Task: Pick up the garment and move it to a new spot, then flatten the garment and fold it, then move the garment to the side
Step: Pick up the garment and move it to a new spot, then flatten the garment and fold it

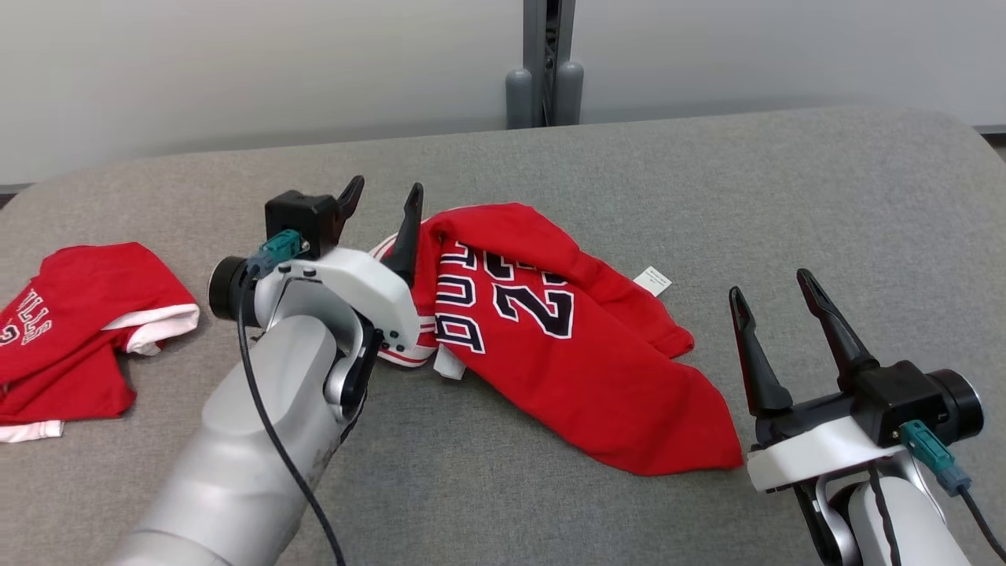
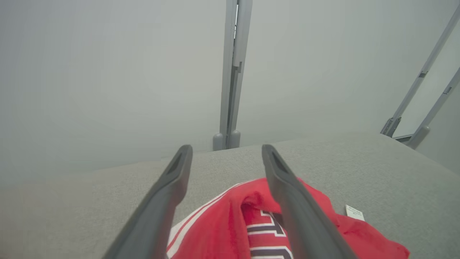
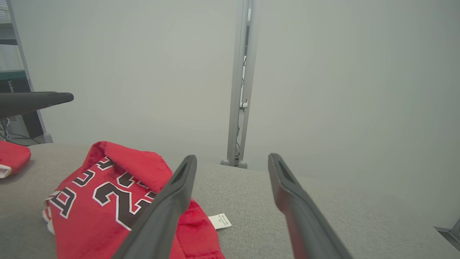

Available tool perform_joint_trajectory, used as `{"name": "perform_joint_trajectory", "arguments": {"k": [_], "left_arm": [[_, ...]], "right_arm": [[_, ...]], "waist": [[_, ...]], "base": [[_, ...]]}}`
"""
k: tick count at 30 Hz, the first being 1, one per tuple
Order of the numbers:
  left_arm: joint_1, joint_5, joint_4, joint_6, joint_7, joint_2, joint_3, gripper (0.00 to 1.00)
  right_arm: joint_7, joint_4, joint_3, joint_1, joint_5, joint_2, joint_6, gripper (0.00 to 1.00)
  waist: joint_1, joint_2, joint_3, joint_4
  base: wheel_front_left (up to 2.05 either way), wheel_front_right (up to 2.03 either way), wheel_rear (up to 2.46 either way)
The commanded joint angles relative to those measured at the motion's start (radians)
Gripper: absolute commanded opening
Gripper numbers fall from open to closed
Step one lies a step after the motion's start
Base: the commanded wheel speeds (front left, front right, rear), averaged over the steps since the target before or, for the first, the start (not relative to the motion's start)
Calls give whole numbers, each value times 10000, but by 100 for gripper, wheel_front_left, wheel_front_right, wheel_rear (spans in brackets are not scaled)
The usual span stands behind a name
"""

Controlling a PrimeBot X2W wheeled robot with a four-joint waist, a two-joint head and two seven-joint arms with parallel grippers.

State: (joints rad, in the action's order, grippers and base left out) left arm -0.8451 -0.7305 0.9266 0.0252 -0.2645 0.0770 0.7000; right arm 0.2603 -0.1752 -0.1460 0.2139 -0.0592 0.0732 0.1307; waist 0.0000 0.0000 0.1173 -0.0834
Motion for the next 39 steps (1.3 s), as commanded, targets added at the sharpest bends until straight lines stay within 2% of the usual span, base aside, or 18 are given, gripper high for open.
{"name": "perform_joint_trajectory", "arguments": {"k": [1, 3, 5, 9, 17, 19, 21, 25, 29, 35, 39], "left_arm": [[464, 302, -486, 114, -4, 189, -276, 100], [980, 722, -1289, 240, -7, 350, -672, 100], [2059, 1437, -2760, 478, -6, 612, -1474, 100], [3843, 2383, -4510, 541, -7, 730, -2386, 100], [6855, 3958, -7163, 394, -8, 340, -4253, 100], [6855, 3958, -7163, 394, -8, 340, -4253, 100], [7863, 4349, -8040, 159, -7, 59, -4985, 100], [8716, 4925, -8692, -161, -9, -173, -5506, 100], [9042, 4992, -8871, -270, -9, -243, -5851, 100], [8799, 4733, -8793, -291, -9, -251, -5916, 100], [8763, 4704, -8692, -306, -8, -254, -5721, 100]], "right_arm": [[65, 14, 16, -138, 38, 79, 2, 100], [65, 22, 31, -258, 44, 105, 2, 100], [65, 30, 6, -428, 42, 138, 2, 100], [65, 14, -76, -643, 11, 212, 2, 100], [65, -69, -91, -1233, -210, 285, 2, 100], [65, -69, -91, -1233, -210, 285, 2, 100], [65, -128, -112, -1495, -232, 295, 2, 100], [65, -161, -153, -1778, -247, 273, 2, 100], [65, -144, -186, -1870, -217, 230, 2, 100], [65, -328, -53, -1897, -186, 223, 2, 100], [65, -888, 188, -1959, -456, 147, 2, 100]], "waist": [[0, 0, -293, 193], [0, 0, -484, 273], [0, 0, -752, 351], [0, 0, -1029, 444], [0, 0, -1329, 571], [0, 0, -1329, 571], [0, 0, -1383, 568], [0, 0, -1423, 521], [0, 0, -1401, 479], [0, 0, -1365, 431], [0, 0, -1331, 399]], "base": [[0, 0, 0], [0, 0, 0], [0, 0, 0], [0, 0, 0], [0, 0, 0], [0, 0, 0], [0, 0, 0], [0, 0, 0], [0, 0, 0], [0, 0, 0], [0, 0, 0]]}}
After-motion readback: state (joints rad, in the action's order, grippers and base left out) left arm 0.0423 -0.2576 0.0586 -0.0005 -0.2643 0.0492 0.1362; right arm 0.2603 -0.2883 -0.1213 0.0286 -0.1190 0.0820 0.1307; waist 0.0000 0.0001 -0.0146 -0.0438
